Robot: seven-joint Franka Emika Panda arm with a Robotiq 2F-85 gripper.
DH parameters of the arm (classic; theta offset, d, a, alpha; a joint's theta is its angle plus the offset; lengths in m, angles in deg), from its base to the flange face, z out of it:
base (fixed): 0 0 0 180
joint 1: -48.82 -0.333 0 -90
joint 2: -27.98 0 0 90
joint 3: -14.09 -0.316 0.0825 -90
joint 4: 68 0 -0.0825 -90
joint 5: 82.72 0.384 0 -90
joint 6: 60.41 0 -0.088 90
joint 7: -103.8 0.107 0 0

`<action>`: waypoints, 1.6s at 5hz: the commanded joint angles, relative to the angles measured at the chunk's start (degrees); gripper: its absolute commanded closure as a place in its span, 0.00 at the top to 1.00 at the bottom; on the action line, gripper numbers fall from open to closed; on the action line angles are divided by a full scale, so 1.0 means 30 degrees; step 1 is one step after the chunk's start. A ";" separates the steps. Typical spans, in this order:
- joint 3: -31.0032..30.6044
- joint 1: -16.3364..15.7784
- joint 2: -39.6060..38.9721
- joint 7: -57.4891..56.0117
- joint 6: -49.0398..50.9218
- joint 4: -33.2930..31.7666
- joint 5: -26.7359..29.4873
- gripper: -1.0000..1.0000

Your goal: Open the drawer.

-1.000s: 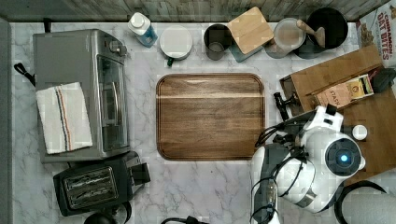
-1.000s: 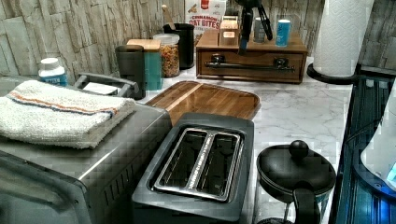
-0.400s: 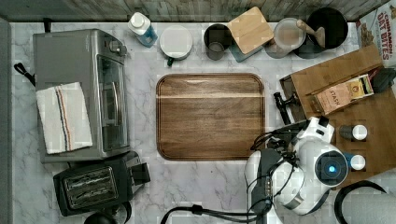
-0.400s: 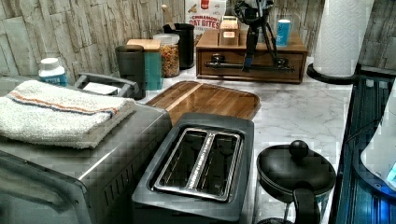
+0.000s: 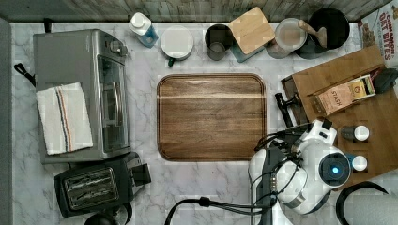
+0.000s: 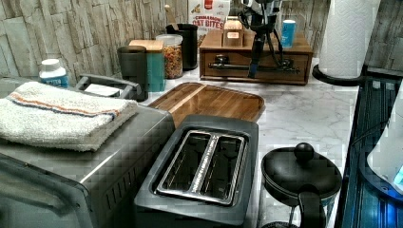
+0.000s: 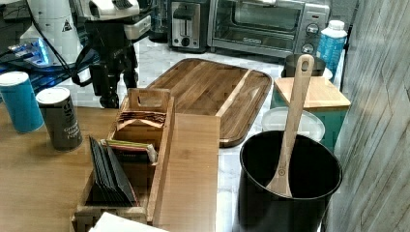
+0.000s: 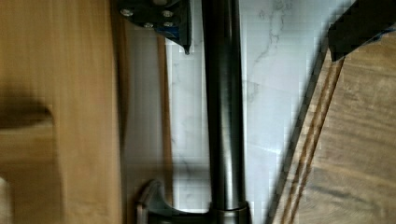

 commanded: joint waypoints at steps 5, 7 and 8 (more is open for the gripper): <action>-0.0721 -0.0906 -0.1248 -0.2986 0.2855 0.2083 0.0400 1.00; -0.1475 -0.1708 -0.0099 -0.2399 0.4833 0.0948 0.0191 1.00; -0.1762 -0.2628 0.1103 -0.0979 0.4336 -0.0818 0.0362 1.00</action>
